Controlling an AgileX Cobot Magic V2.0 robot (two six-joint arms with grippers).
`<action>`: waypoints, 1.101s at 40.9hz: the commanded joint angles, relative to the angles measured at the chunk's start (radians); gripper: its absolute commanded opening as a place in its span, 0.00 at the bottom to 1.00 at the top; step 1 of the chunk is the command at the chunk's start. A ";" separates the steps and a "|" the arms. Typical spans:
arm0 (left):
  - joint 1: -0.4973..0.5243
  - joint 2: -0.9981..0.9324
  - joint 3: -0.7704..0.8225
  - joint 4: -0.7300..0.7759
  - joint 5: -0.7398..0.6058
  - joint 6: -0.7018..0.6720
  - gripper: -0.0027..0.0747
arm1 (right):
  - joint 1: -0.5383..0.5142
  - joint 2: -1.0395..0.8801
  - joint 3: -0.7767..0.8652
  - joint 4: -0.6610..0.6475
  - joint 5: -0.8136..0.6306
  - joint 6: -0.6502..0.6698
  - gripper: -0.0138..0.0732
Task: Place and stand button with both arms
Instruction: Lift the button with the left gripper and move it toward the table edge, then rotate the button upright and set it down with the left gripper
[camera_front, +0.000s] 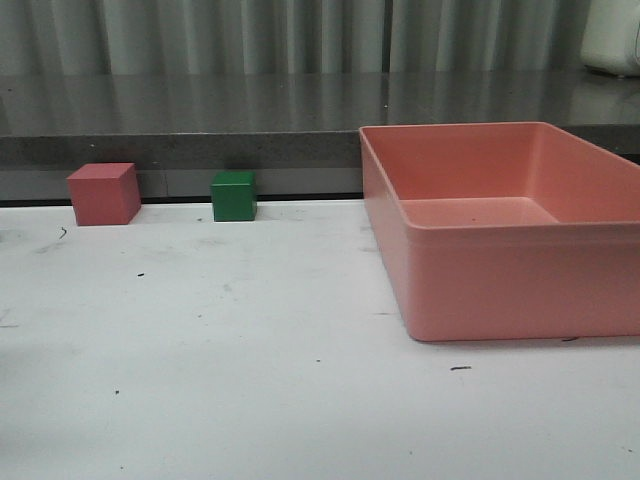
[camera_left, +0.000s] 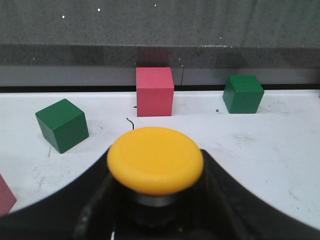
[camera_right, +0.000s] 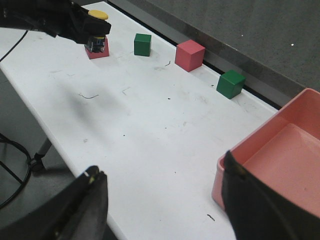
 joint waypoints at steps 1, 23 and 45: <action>-0.040 0.020 0.022 -0.007 -0.242 0.000 0.34 | -0.005 0.003 -0.024 0.000 -0.069 -0.011 0.74; -0.110 0.422 0.059 -0.004 -0.861 -0.089 0.34 | -0.005 0.003 -0.024 0.000 -0.069 -0.011 0.74; -0.110 0.652 0.027 0.027 -1.025 -0.166 0.34 | -0.005 0.003 -0.024 0.000 -0.069 -0.011 0.74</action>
